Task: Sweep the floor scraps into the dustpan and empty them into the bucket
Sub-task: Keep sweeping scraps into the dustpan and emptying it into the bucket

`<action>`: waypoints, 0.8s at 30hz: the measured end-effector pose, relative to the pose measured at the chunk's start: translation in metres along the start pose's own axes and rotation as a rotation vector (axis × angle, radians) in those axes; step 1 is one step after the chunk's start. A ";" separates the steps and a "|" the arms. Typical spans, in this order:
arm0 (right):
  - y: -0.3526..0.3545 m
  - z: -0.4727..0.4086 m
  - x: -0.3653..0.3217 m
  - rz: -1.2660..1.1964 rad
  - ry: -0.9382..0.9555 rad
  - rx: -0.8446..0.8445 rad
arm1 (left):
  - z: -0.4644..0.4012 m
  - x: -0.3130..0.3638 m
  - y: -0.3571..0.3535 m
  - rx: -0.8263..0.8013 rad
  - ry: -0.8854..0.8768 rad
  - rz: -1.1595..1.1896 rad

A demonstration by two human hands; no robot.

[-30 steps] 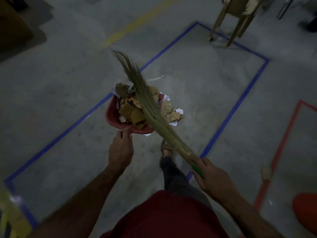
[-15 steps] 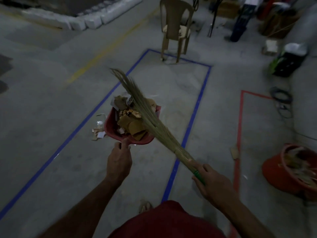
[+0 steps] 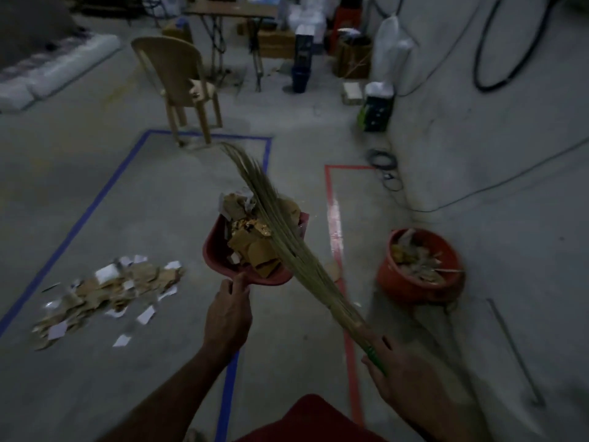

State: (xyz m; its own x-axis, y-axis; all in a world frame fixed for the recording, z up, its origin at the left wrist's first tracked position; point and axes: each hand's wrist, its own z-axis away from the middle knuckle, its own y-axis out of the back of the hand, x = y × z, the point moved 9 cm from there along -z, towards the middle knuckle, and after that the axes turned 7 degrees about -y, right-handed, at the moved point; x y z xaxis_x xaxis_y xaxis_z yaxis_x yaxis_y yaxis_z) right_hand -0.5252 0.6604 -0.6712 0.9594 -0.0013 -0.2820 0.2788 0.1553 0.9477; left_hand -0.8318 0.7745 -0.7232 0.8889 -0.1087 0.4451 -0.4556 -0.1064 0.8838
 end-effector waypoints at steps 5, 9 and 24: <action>0.018 0.024 0.123 -0.019 -0.180 -0.013 | -0.033 0.127 -0.063 -0.048 -0.128 0.035; 0.028 0.035 0.194 -0.015 -0.230 0.046 | -0.055 0.199 -0.112 -0.130 -0.224 0.050; 0.046 -0.011 0.332 -0.138 -0.593 -0.094 | -0.169 0.342 -0.288 -0.459 -0.457 -0.011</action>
State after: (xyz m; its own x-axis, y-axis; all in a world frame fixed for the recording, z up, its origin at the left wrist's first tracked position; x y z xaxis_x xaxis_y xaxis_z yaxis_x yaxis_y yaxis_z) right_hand -0.1948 0.6782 -0.7226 0.7826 -0.5725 -0.2444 0.4228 0.2007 0.8837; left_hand -0.3888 0.9349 -0.8012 0.7372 -0.5304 0.4186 -0.2891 0.3124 0.9049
